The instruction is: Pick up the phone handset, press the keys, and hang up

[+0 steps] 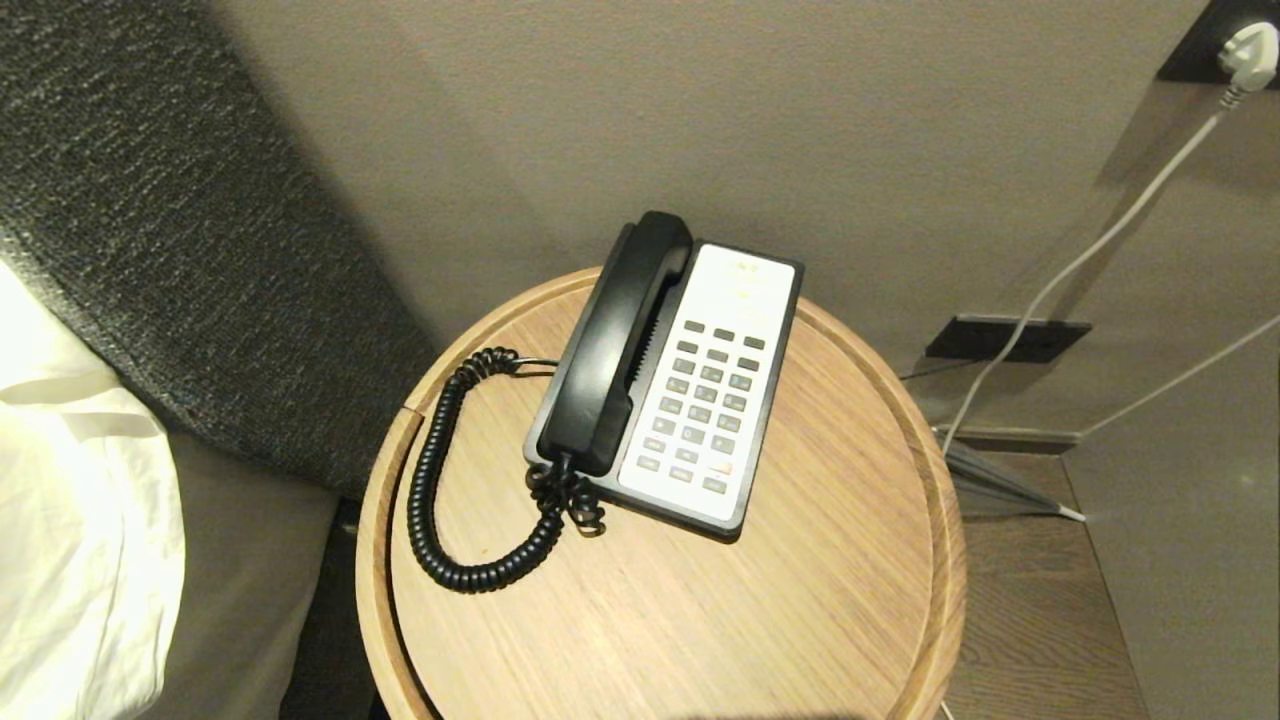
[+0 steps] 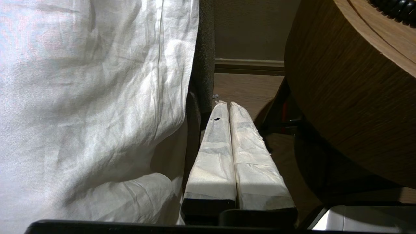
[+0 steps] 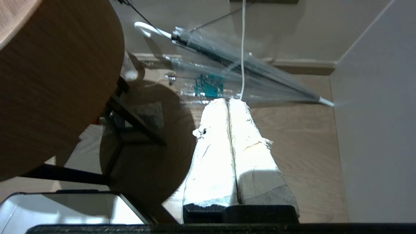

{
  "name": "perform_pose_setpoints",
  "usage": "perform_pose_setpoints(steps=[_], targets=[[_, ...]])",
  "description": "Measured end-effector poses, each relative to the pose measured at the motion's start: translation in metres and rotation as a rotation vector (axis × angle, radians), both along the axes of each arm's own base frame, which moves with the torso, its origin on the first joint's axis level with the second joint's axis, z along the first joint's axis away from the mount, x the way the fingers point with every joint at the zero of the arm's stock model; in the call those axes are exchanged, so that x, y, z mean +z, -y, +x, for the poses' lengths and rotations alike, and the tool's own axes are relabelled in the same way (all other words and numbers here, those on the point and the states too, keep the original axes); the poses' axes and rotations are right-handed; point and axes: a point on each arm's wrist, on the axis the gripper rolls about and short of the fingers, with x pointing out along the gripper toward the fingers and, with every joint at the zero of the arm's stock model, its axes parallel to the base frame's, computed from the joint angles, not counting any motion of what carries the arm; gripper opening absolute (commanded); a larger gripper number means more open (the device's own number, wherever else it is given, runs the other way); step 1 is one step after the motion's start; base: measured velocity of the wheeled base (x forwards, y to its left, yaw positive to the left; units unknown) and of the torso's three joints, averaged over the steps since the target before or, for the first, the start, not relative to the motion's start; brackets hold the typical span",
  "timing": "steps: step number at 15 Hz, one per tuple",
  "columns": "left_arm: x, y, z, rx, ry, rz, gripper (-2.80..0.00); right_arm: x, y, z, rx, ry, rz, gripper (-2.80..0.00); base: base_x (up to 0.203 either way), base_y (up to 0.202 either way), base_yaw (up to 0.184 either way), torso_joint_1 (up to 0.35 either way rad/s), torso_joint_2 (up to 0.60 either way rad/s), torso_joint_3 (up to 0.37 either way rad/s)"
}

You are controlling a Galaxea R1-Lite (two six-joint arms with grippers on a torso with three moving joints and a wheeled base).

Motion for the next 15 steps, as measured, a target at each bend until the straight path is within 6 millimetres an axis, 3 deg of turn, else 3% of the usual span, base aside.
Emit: perform_pose_setpoints(steps=[8, 15], targets=[[0.0000, 0.0001, 0.0000, -0.006, 0.000, 0.006, -2.80, 0.0031, 0.0002, -0.0021, -0.008, 0.075, 0.020, -2.80, 0.000, 0.000, 0.000, 0.002, 0.00, 0.005], [0.0001, -0.0001, 0.0000, 0.002, 0.001, -0.042, -2.80, 0.0031, 0.0002, -0.0022, -0.009, 0.076, 0.019, -2.80, 0.000, 0.000, 0.000, 0.003, 0.00, 0.173]])
